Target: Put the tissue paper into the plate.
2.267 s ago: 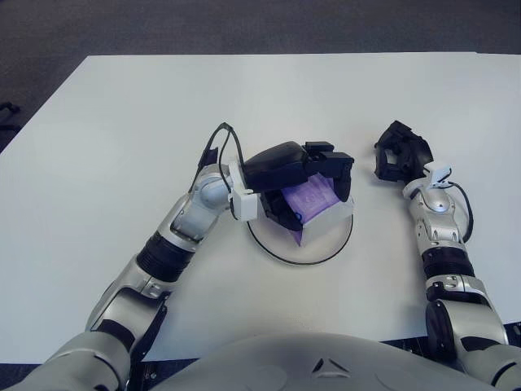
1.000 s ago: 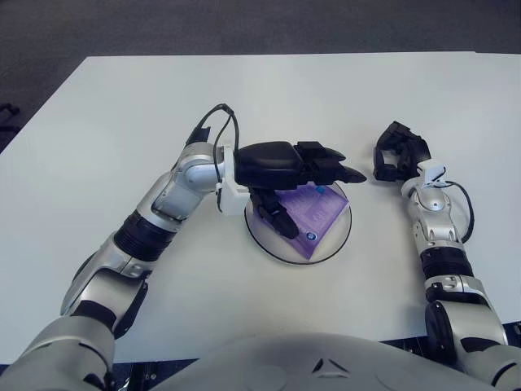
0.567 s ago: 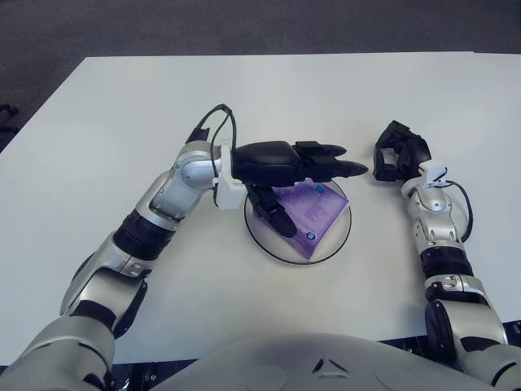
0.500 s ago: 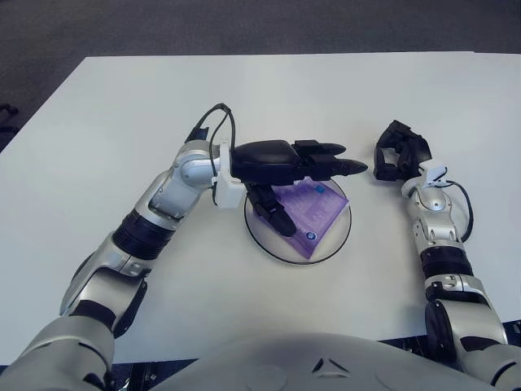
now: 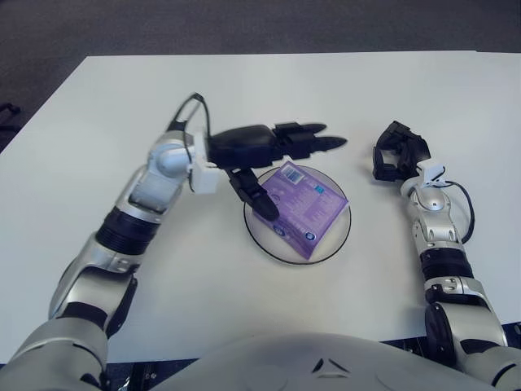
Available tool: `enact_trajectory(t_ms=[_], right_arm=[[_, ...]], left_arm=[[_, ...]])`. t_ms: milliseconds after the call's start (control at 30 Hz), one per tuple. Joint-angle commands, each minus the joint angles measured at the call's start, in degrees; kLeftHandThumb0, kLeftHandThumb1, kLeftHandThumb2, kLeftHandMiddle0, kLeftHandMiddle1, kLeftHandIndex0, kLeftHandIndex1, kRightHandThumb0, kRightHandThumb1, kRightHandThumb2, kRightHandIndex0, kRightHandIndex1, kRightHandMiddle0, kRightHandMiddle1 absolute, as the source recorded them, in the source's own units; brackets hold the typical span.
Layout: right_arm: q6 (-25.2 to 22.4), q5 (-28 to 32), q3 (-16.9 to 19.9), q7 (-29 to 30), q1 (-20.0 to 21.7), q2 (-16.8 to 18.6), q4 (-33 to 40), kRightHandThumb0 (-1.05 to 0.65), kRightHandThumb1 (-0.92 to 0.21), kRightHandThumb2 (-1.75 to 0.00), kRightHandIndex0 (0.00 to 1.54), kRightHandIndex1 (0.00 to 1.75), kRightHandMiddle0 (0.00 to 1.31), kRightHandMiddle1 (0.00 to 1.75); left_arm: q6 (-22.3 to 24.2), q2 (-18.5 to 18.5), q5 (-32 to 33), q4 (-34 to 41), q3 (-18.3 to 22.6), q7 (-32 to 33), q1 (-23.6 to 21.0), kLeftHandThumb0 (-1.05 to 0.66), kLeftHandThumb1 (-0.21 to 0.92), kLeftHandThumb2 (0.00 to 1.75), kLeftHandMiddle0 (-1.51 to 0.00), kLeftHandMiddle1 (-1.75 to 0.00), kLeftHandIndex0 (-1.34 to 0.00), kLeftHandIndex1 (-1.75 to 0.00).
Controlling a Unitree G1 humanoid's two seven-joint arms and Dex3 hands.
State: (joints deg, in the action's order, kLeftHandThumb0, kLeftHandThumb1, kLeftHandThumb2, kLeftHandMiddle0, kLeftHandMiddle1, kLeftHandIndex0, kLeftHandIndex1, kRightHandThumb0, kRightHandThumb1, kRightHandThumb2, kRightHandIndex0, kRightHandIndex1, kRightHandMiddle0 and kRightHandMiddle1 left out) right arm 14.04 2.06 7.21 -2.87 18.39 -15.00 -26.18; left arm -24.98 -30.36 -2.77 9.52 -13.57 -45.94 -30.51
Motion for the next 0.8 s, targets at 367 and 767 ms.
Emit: enact_trajectory(t_ms=[367, 767], right_arm=[[2.5, 4.4, 0.1, -7.7, -8.5, 3.6, -4.3, -0.46, -0.38, -1.24, 1.27, 1.75, 0.57, 1.75], [2.6, 4.8, 0.5, -8.3, -8.5, 3.8, -4.3, -0.45, -0.40, -1.22, 1.28, 1.75, 0.55, 1.75]], left_arm=[[-9.8, -3.8, -3.0, -10.1, 8.9, 7.9, 4.7, -1.05, 0.92, 0.48, 0.00, 0.00, -0.03, -0.03], [-16.6, -1.6, -1.8, -19.6, 10.1, 12.6, 2.5, -1.05, 0.92, 0.59, -0.08, -0.03, 0.00, -0.21]])
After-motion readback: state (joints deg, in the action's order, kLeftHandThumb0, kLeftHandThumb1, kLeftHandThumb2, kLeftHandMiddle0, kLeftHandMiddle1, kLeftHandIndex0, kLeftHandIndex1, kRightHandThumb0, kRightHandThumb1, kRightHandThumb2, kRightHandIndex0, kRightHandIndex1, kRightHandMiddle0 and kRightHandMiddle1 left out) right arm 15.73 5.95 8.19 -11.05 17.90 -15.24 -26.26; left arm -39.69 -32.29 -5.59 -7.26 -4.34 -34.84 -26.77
